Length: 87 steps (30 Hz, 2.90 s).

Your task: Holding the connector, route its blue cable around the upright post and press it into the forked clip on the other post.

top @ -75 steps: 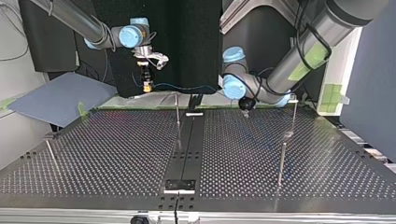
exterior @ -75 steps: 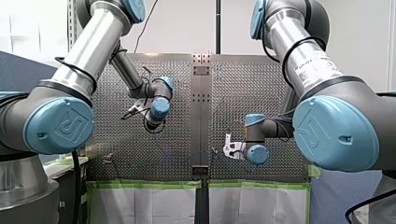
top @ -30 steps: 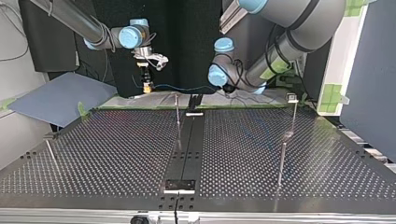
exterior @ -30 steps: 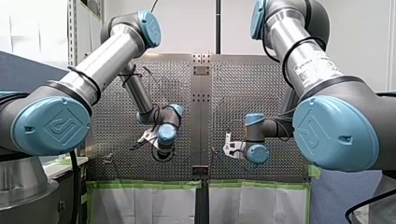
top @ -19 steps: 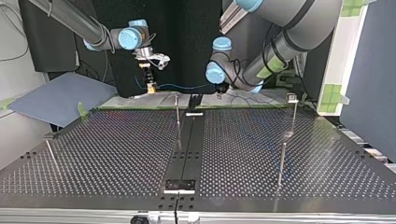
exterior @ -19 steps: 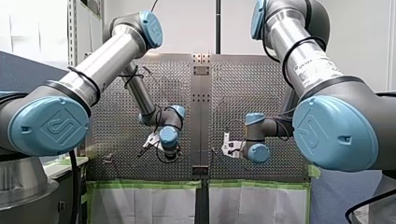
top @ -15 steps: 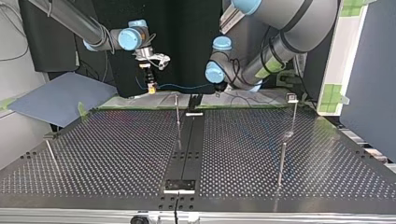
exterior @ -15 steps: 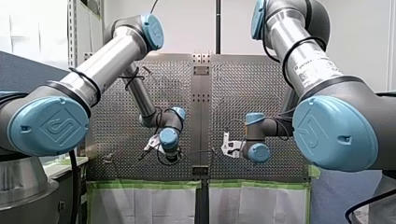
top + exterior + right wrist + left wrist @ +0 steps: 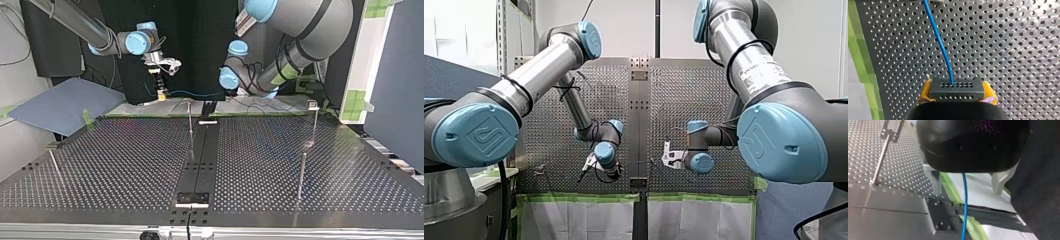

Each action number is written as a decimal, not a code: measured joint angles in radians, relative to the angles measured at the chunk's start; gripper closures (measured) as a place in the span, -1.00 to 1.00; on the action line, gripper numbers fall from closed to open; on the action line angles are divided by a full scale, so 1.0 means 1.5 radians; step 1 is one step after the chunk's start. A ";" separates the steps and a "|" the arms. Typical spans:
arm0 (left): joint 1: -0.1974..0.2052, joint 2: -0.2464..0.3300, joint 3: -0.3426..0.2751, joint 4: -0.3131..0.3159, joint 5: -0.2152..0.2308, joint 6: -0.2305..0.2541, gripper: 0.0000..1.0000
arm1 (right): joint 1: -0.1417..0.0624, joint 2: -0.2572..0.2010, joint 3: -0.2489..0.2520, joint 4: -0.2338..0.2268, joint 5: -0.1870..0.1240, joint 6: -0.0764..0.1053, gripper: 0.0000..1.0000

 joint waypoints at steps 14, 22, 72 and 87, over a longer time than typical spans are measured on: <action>0.013 0.044 0.003 0.042 0.084 -0.084 -1.00 | -0.012 0.001 0.000 0.004 0.000 -0.002 1.00; 0.008 0.070 -0.005 0.068 0.127 -0.127 -1.00 | -0.015 0.001 -0.011 0.012 -0.030 0.004 1.00; -0.101 0.070 -0.044 0.204 -0.083 -0.250 -1.00 | -0.036 0.002 -0.017 0.028 -0.099 0.013 1.00; -0.107 0.070 -0.044 0.217 -0.163 -0.247 1.00 | -0.037 0.002 -0.017 0.033 -0.099 0.012 1.00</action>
